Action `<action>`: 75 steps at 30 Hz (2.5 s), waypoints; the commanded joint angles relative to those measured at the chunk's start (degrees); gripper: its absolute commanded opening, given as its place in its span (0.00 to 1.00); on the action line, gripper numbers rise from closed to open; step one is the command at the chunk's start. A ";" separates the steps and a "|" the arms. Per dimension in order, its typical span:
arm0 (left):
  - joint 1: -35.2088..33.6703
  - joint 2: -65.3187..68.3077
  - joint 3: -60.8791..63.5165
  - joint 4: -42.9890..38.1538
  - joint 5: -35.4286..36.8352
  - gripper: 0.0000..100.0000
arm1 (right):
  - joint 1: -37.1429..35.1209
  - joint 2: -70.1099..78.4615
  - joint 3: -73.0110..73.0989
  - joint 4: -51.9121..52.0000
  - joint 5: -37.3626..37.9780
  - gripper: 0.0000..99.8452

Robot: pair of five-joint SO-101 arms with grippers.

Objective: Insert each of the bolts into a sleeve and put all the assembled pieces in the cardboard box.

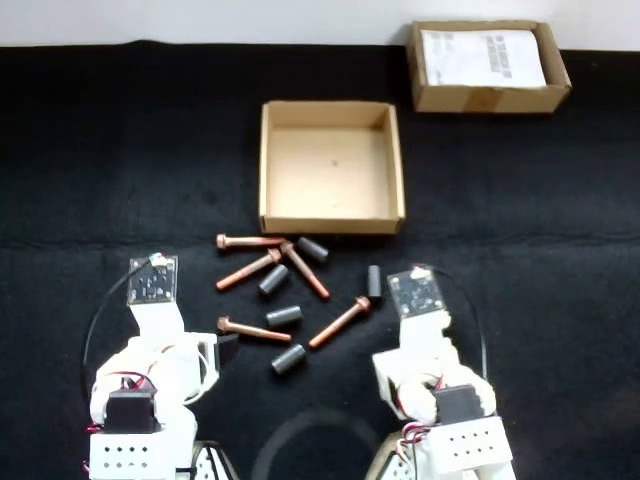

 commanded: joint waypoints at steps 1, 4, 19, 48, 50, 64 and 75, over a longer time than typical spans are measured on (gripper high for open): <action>0.22 -0.48 -6.90 -0.53 -0.09 0.31 | -0.66 -0.48 1.45 -5.93 -0.18 0.23; 0.22 -0.31 -11.12 -2.02 -0.09 0.31 | -0.66 -0.48 -1.27 -6.55 -0.18 0.23; 0.04 4.53 -32.13 1.23 -7.30 0.31 | 0.57 -0.04 -27.91 9.54 -0.18 0.23; 16.75 60.88 -69.49 19.08 21.80 0.31 | 0.57 51.38 -64.57 21.85 -0.26 0.23; 16.92 60.88 -65.98 18.90 19.96 0.31 | 0.57 54.46 -65.89 21.58 -0.26 0.23; 15.78 60.97 -47.16 0.70 17.93 0.31 | 0.84 73.01 -70.81 12.00 -5.45 0.23; 15.08 60.97 -42.86 0.26 18.20 0.31 | 0.22 81.19 -70.81 3.47 -20.40 0.23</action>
